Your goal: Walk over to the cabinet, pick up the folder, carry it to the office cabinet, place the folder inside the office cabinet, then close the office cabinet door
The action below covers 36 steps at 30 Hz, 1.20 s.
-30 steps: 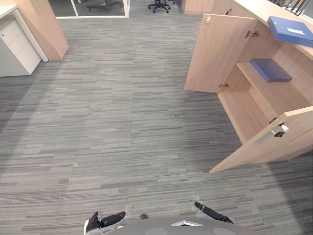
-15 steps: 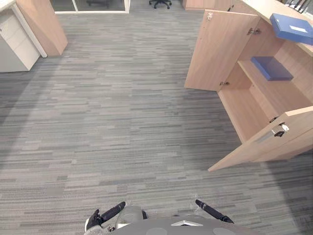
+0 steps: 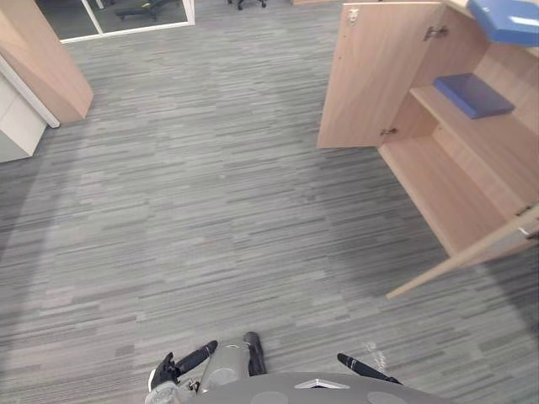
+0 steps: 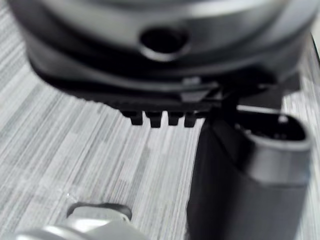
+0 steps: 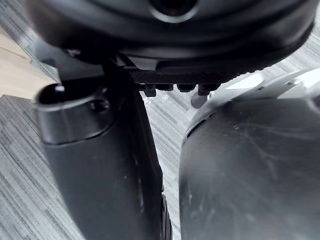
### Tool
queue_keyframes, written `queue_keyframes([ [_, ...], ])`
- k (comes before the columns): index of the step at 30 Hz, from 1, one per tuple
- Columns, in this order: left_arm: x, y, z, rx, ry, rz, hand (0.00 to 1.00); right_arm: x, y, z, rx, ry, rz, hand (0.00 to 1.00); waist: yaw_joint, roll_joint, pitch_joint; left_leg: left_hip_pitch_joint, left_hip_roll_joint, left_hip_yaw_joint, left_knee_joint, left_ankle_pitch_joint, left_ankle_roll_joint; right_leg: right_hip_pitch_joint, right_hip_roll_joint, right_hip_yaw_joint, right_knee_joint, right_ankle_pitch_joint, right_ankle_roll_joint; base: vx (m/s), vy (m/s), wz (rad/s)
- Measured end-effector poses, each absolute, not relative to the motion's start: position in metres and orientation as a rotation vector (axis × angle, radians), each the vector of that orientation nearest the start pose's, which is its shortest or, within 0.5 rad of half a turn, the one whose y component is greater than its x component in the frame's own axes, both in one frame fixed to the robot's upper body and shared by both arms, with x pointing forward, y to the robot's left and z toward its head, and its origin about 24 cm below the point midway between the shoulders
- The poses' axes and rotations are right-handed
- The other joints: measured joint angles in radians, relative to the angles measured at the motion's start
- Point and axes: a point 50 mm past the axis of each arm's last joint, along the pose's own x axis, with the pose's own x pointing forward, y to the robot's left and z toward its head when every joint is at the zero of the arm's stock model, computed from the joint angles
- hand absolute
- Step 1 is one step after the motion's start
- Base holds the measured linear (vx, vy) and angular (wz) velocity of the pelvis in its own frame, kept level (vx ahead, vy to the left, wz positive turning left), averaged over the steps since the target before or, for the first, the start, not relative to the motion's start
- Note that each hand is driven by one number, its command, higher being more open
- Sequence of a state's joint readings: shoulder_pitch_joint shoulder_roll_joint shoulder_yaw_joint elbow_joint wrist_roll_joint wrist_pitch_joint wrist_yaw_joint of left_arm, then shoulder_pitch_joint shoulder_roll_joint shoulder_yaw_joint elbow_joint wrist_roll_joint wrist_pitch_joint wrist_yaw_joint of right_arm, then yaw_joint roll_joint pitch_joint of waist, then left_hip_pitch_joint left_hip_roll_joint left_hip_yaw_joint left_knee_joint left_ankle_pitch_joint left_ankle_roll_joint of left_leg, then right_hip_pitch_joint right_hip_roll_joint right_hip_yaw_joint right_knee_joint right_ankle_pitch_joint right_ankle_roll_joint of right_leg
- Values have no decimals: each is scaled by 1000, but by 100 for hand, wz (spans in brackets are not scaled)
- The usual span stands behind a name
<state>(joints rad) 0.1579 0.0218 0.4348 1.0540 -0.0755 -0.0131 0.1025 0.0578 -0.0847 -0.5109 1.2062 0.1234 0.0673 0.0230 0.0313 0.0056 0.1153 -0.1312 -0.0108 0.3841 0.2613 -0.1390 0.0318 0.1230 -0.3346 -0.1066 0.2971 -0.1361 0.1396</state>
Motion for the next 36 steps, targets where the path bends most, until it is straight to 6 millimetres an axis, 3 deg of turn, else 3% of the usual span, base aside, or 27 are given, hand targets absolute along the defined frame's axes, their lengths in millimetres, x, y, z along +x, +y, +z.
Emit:
queue_keyframes([
  [1,43,216,-167,-199,1182,596,100,52,-226,-170,371,1234,-578,100,-5,5,-5,28,-16,-1,-26,3,4,-21,-14,4,75,13,2,319,248,2],
  [2,39,213,-168,-174,1204,563,100,53,-230,-169,374,1199,-605,100,-10,4,-7,111,-57,-5,-81,-2,27,-110,-64,10,333,68,-31,274,198,17],
  [3,40,214,-168,-161,1207,550,100,54,-231,-168,376,1191,-611,100,-12,1,-5,144,-74,-9,-98,-2,42,-152,-85,8,448,108,-71,337,218,34],
  [4,39,215,-168,-137,1217,529,100,55,-232,-168,397,1179,-625,100,-28,1,-1,206,-98,-29,-124,-3,58,-219,-120,-13,675,132,-155,341,171,40],
  [5,39,216,-168,-126,1222,519,100,56,-232,-168,402,1174,-625,100,-39,0,-1,234,-103,-46,-135,-5,62,-236,-127,-40,763,116,-176,415,146,70],
  [6,43,214,-168,-115,1220,495,100,62,-233,-166,390,1152,-611,100,-57,1,1,297,-101,-84,-163,-8,67,-281,-114,-122,878,61,-197,364,80,59],
  [7,46,213,-168,-117,1213,491,100,66,-231,-166,391,1143,-605,100,-59,9,-2,320,-98,-93,-176,-8,67,-302,-102,-148,886,33,-191,375,29,48],
  [9,57,211,-167,-123,1189,480,100,74,-226,-164,428,1103,-609,100,-64,8,16,360,-80,-105,-208,-12,62,-374,-50,-218,799,-51,-175,283,-31,18],
  [10,65,208,-167,-130,1174,468,100,79,-225,-163,459,1077,-624,100,-64,20,39,388,-53,-104,-221,-17,56,-379,-8,-304,613,-71,-153,280,-107,16],
  [11,72,208,-165,-132,1154,465,100,79,-222,-164,468,1077,-627,100,-62,19,50,407,-40,-101,-238,-25,41,-375,26,-383,392,-51,-130,289,-125,10],
  [13,76,212,-164,-145,1131,486,100,79,-217,-165,476,1082,-631,100,-55,-3,63,440,-31,-90,-245,-46,7,-380,53,-443,167,10,-125,328,-181,-13],
  [15,74,214,-164,-168,1131,521,100,78,-213,-165,479,1085,-628,100,-57,-14,63,459,-18,-84,-238,-84,-31,-374,62,-488,52,69,-144,377,-231,-18],
  [16,74,213,-164,-186,1129,536,100,78,-214,-165,475,1087,-627,100,-57,-23,61,474,4,-75,-222,-118,-55,-359,69,-519,51,138,-194,425,-268,-25],
  [17,73,208,-165,-208,1131,540,100,77,-217,-165,464,1087,-629,100,-52,1,61,486,44,-55,-217,-142,-78,-357,102,-538,71,123,-236,425,-276,-27],
  [19,77,203,-165,-222,1126,526,100,79,-220,-163,449,1079,-623,100,-55,21,58,495,96,-24,-219,-150,-89,-365,149,-551,106,58,-249,391,-284,-13],
  [21,82,196,-165,-241,1120,508,100,79,-220,-164,452,1084,-622,100,-55,22,57,505,143,5,-189,-145,-92,-344,195,-567,116,8,-258,365,-280,-2],
  [23,83,196,-165,-276,1111,521,100,74,-215,-166,467,1108,-624,100,-59,11,49,456,227,2,17,-145,-94,-271,264,-572,49,-12,-260,352,-317,-6],
  [24,83,200,-164,-295,1093,549,100,72,-214,-167,475,1109,-630,100,-59,19,44,346,323,-17,320,-122,-90,-208,330,-564,-30,-9,-262,257,-249,-25],
  [26,83,203,-163,-318,1072,585,100,71,-217,-166,465,1109,-633,100,-49,44,39,262,399,-42,560,-51,-67,-164,389,-535,-76,-9,-267,206,-160,-64],
  [27,79,207,-163,-338,1070,625,100,70,-222,-165,452,1106,-640,100,-30,68,38,171,473,-70,827,-15,-50,-113,440,-483,-104,-18,-279,262,-139,-94],
  [29,67,211,-165,-352,1097,673,100,76,-221,-166,459,1108,-631,100,-28,55,45,88,480,-92,966,-23,-57,-35,458,-423,-147,-22,-276,255,-59,-93],
  [31,58,214,-165,-373,1104,712,100,73,-218,-167,461,1133,-634,100,-20,40,45,9,444,-110,928,-56,-57,18,457,-370,-192,-17,-267,197,13,-76],
  [33,59,212,-165,-382,1097,719,100,74,-218,-167,446,1141,-630,100,-9,35,50,-68,380,-147,744,-101,-65,68,450,-314,-233,-4,-250,187,52,-74],
  [36,64,212,-164,-388,1075,716,100,80,-212,-168,451,1139,-606,100,-3,18,63,-73,255,-226,363,-113,-94,110,414,-239,-250,-6,-231,343,240,-109],
])
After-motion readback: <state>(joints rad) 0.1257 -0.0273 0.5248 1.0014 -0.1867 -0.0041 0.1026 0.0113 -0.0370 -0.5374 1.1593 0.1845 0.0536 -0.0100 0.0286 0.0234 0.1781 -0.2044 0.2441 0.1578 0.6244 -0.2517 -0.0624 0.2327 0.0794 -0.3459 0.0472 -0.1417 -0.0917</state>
